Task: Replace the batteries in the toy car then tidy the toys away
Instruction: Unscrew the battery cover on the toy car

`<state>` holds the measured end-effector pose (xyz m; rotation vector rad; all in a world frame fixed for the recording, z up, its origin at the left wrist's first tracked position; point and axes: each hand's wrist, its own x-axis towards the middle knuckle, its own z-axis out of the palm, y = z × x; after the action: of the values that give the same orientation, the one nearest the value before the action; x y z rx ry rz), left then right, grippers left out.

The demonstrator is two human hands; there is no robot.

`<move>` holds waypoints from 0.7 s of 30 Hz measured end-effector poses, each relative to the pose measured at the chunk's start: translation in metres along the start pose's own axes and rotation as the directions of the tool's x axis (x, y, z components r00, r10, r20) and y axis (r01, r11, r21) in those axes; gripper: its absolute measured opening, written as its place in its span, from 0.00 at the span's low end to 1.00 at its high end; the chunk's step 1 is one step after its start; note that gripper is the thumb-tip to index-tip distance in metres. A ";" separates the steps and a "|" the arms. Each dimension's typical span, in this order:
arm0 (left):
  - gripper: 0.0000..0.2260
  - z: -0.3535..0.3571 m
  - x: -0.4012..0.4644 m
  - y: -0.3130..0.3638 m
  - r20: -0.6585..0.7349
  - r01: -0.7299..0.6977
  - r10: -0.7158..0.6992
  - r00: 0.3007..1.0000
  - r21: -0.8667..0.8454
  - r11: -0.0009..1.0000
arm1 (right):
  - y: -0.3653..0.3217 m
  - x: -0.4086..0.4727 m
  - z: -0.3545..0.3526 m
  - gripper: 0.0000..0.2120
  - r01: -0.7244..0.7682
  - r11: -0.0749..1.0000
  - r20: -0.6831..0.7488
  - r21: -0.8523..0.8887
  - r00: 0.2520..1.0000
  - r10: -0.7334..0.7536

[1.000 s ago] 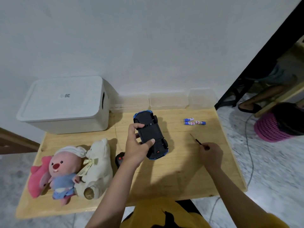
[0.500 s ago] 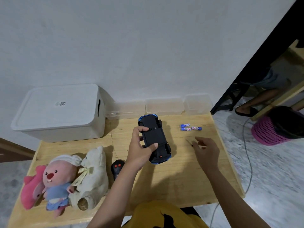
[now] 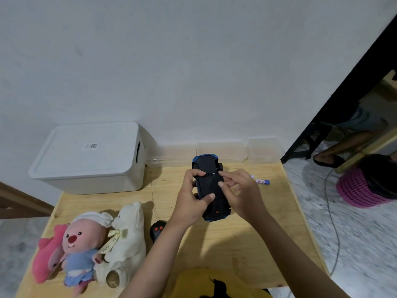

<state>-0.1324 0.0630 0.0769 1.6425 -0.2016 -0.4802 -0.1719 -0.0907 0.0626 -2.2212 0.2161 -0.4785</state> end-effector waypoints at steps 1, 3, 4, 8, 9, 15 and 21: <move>0.21 -0.002 0.001 0.000 0.007 -0.001 0.001 1.000 -0.002 1.000 | -0.001 0.001 0.001 0.13 0.001 1.000 0.000 -0.004 1.000 -0.001; 0.22 -0.004 0.003 -0.001 0.020 -0.002 0.002 1.000 0.001 1.000 | -0.002 0.004 0.002 0.11 -0.014 1.000 -0.004 0.009 1.000 0.014; 0.23 -0.005 0.004 -0.002 0.025 -0.001 0.001 1.000 0.005 1.000 | -0.003 0.006 0.002 0.11 -0.033 0.999 -0.002 0.027 0.999 0.033; 0.25 -0.008 0.010 -0.005 0.052 0.024 -0.024 0.998 -0.002 1.000 | -0.007 0.009 -0.004 0.11 -0.186 0.974 0.052 0.128 0.982 0.181; 0.26 -0.008 0.011 -0.006 0.057 0.026 -0.026 0.998 -0.004 1.000 | -0.007 0.009 -0.006 0.11 -0.218 0.963 0.075 0.160 0.975 0.208; 0.30 -0.006 0.011 -0.012 0.101 0.026 -0.025 0.995 -0.010 1.000 | -0.004 0.006 -0.027 0.07 -0.299 0.833 0.049 0.465 0.948 0.313; 0.37 -0.006 0.008 -0.020 0.151 0.035 -0.037 0.988 0.013 0.999 | 0.027 -0.019 -0.058 0.07 -0.402 0.804 -0.044 0.439 0.884 0.466</move>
<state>-0.1258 0.0683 0.0567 1.6226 -0.2875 -0.6326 -0.2131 -0.1427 0.0702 -1.6431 0.6315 -0.3899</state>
